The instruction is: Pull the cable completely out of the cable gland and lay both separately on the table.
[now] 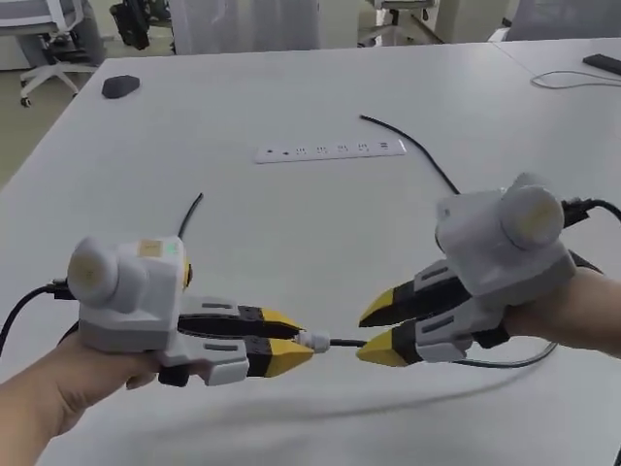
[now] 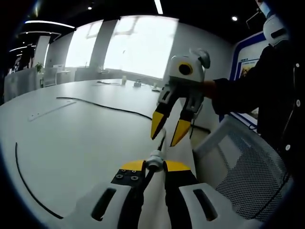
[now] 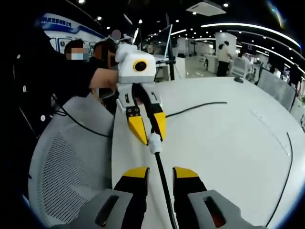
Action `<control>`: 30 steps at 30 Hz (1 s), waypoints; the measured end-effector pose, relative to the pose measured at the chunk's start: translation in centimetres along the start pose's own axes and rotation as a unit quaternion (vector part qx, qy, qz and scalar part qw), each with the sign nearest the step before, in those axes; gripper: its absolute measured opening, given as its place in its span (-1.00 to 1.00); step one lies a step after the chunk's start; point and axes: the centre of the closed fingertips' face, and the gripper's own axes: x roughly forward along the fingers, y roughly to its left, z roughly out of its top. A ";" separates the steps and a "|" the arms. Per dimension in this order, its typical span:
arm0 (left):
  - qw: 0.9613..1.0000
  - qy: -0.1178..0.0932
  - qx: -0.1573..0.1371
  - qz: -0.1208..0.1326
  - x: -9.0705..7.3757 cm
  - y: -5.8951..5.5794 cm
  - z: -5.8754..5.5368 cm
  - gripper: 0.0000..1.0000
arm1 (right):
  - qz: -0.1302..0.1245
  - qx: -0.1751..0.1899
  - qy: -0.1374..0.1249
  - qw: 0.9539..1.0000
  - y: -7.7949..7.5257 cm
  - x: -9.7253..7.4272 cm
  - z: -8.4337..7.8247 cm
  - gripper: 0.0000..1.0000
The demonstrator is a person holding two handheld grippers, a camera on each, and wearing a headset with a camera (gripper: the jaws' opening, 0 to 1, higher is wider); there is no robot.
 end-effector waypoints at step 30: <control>1.000 0.011 0.029 -0.005 0.5 -0.8 0.3 -0.70 | -0.009 -0.043 0.013 0.999 1.1 0.5 0.0 -1.00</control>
